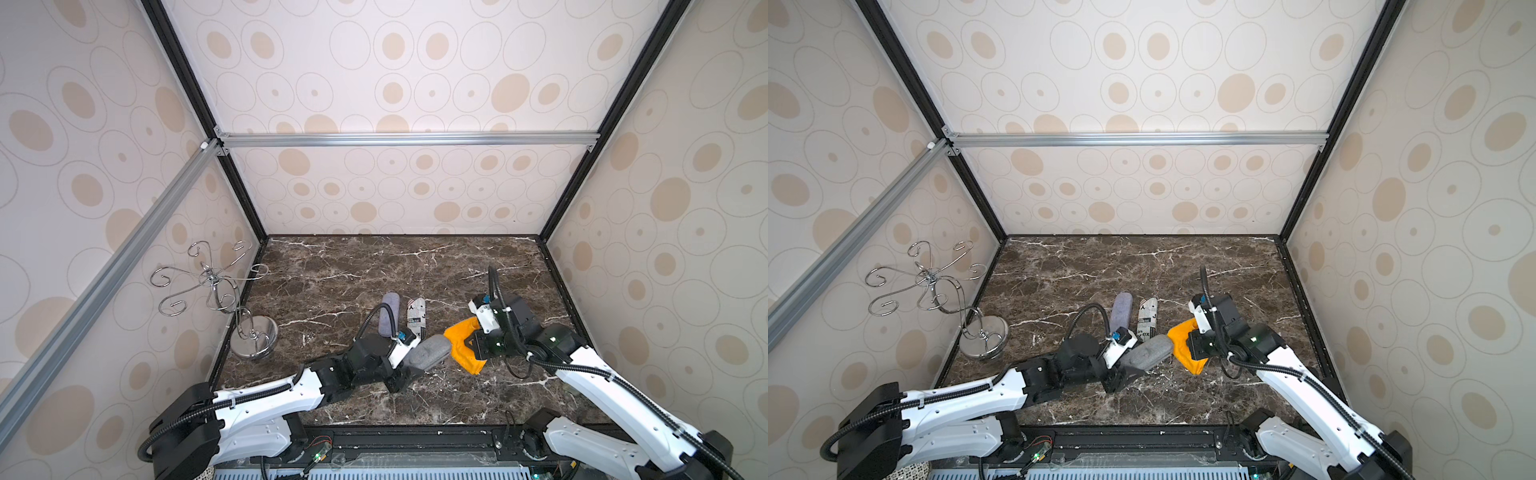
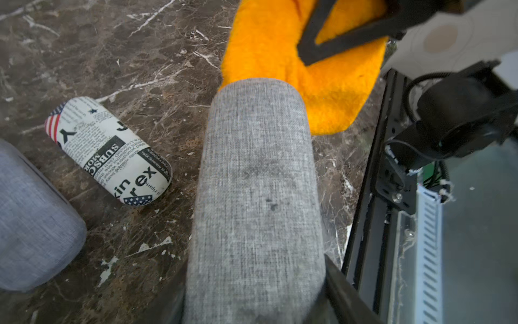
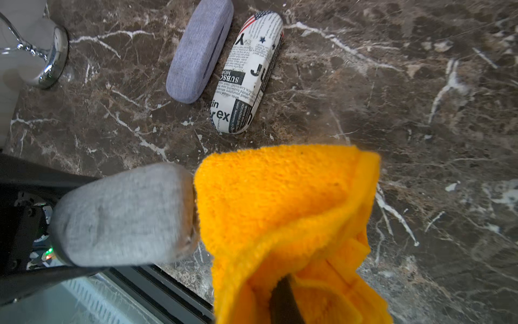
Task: Wipe the eyeglass case
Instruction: Wipe the dirt from the eyeglass case, then place the eyeglass case at the center of the board.
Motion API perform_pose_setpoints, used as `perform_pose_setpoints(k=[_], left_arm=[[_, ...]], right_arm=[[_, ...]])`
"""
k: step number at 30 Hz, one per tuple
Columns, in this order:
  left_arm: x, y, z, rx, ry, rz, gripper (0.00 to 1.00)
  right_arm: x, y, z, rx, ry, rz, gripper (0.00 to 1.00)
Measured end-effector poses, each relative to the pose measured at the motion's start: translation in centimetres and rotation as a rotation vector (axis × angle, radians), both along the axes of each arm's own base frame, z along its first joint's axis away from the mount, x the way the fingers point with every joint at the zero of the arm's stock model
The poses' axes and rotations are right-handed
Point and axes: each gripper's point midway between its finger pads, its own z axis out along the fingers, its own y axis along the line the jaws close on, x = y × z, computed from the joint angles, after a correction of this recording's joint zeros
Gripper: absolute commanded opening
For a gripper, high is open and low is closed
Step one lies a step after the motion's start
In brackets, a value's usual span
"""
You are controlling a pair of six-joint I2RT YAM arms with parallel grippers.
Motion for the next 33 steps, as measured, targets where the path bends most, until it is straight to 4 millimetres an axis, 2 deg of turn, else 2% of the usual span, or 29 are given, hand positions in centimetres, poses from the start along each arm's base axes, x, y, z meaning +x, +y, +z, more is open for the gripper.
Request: perform_pose_setpoints(k=[4,8,11,16,19,21,24,27,33], left_arm=[[0.1,0.0,1.1,-0.117,0.158,0.000,0.40],[0.2,-0.2,2.8,-0.235,0.299,-0.014,0.39],[0.1,-0.7,3.9,-0.299,0.391,-0.027,0.39],[0.2,-1.7,5.0,-0.341,0.475,-0.049,0.39],[0.5,-1.9,5.5,-0.358,0.482,-0.046,0.39],[0.6,-2.0,5.5,-0.362,0.488,-0.041,0.39],[0.7,-2.0,5.4,-0.361,0.491,-0.036,0.39],[0.7,-2.0,5.5,-0.364,0.484,-0.043,0.40],[0.3,-1.7,4.6,-0.322,0.471,-0.053,0.40]], right_arm=[[-0.8,0.2,0.3,0.052,-0.019,0.010,0.00],[-1.4,1.0,-0.2,0.083,-0.019,0.040,0.00],[-2.3,3.1,-0.3,0.104,-0.040,0.114,0.00],[-4.5,7.2,1.0,0.146,-0.115,0.280,0.00],[-5.5,8.9,1.1,0.170,-0.135,0.346,0.00],[-5.7,9.4,1.0,0.180,-0.144,0.360,0.00],[-5.4,9.1,1.0,0.173,-0.166,0.344,0.00],[-4.6,7.9,1.3,0.143,-0.210,0.293,0.00],[-0.5,2.4,2.0,0.026,-0.272,0.039,0.00]])
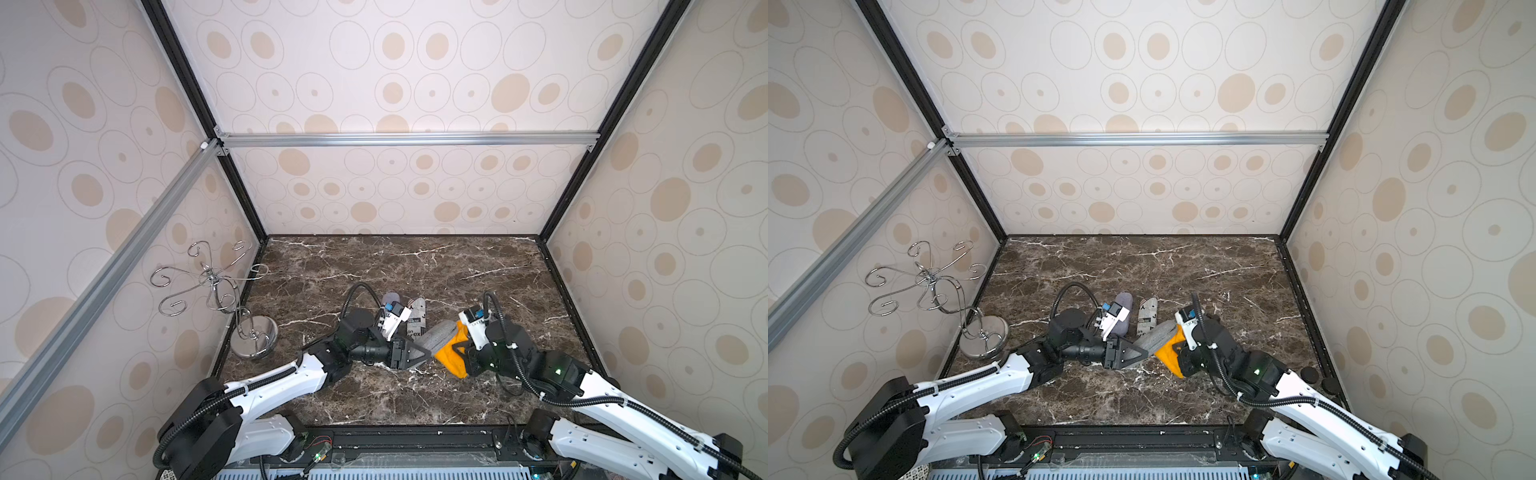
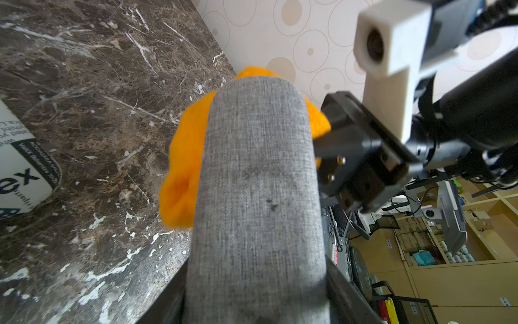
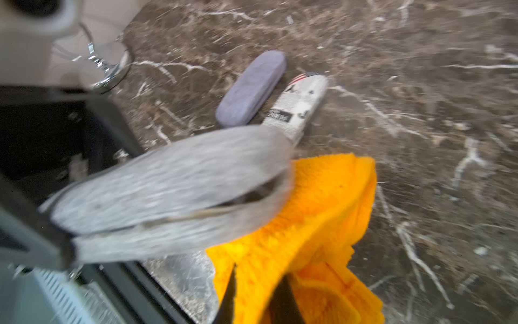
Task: Wipe the eyeglass case
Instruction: Place the eyeglass case at the center of the board.
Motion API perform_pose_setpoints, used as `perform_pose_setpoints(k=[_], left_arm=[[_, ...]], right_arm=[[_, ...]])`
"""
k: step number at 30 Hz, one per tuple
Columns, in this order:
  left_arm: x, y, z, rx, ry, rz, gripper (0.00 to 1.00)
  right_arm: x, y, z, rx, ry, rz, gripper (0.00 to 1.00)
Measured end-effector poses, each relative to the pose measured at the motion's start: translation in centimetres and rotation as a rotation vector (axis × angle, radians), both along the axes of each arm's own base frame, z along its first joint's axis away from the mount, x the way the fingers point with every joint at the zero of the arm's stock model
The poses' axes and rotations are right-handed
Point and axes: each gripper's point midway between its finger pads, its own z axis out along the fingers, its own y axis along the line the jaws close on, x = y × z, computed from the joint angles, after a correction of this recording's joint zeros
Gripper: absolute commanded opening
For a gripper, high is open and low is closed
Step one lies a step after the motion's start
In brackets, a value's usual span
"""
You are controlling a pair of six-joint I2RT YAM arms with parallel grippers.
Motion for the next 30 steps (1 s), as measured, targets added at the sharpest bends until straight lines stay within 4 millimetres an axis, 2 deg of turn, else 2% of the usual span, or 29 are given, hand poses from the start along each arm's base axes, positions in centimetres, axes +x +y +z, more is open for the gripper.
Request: perform_pose_setpoints(k=[4,8,13,18,24,30], left_arm=[[-0.3,0.8,-1.8,0.073,0.017,0.013,0.39],[1.1,2.7,-3.9,0.200,-0.012,0.125,0.38],[5.1,6.3,-5.8,0.413,-0.120,0.362,0.39],[9.7,10.4,-6.7,0.608,-0.223,0.608,0.39],[12.9,14.9,-9.5,0.780,-0.222,0.766,0.40],[14.8,16.4,-10.9,0.830,-0.226,0.828,0.42]], right_arm=[[2.0,-2.8,1.8,-0.015,-0.057,-0.136,0.00],[2.0,-3.2,2.5,-0.011,-0.069,-0.149,0.00],[0.9,-2.5,1.3,0.000,-0.015,-0.092,0.00],[-0.8,-0.8,-1.3,0.029,0.089,0.010,0.00],[-2.1,1.0,-4.3,0.043,0.214,0.099,0.00],[-2.8,1.7,-5.1,0.066,0.253,0.134,0.00]])
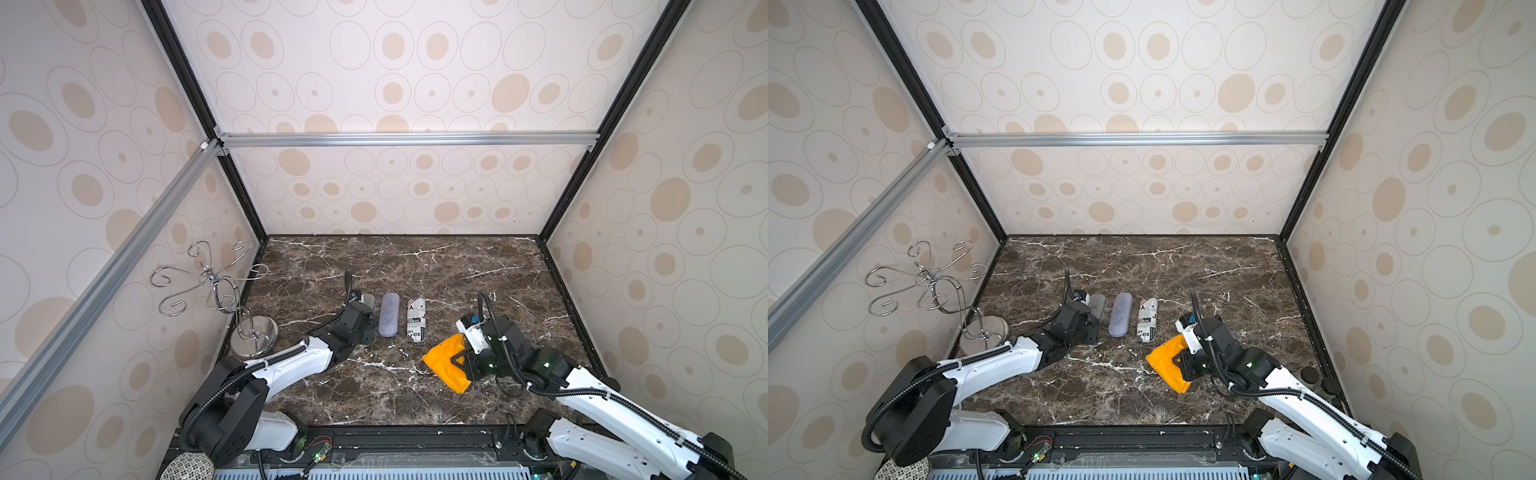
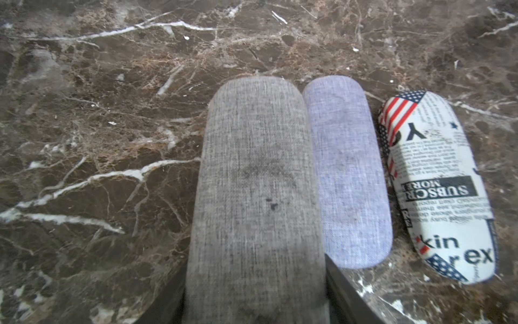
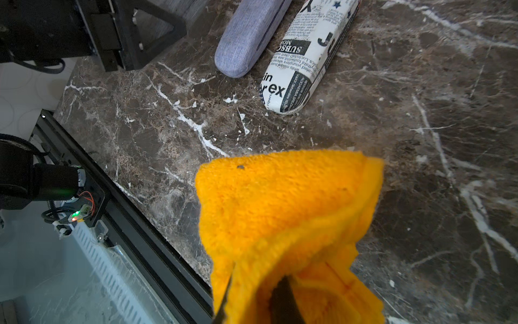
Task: Wipe the eyeglass case
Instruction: Place the eyeglass case at the center of the board.
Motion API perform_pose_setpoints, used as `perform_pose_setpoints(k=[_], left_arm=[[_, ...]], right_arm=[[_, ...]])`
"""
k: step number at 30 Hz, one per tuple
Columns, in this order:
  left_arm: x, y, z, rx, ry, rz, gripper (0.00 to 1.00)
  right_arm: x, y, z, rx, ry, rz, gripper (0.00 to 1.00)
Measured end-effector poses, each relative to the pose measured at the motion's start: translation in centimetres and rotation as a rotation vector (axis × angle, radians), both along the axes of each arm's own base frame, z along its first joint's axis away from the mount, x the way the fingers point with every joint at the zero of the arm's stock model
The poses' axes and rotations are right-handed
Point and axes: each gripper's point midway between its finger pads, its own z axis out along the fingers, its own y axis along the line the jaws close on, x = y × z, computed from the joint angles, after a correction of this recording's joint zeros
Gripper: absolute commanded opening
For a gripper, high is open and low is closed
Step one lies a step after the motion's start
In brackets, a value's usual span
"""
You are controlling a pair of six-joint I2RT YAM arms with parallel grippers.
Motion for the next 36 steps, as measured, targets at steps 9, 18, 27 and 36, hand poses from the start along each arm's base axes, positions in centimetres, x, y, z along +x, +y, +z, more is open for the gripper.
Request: perform_pose_setpoints(k=[9,18,27,36], left_arm=[[1.3,0.4,-3.8,0.034,0.048,0.019,0.44],[1.9,0.0,-4.0,0.018,0.034,0.015,0.58],[2.1,0.0,-4.1,0.013,0.029,0.019,0.67],[2.0,0.2,-4.2,0.015,0.032,0.019,0.73]], right_arm=[[0.0,0.1,0.1,0.010,-0.003,0.002,0.00],[-0.2,-0.4,0.3,0.007,-0.017,-0.008,0.00],[-0.6,-1.1,-0.5,-0.031,0.011,-0.019,0.00],[-1.6,-1.6,-1.3,-0.052,0.066,-0.020,0.00]])
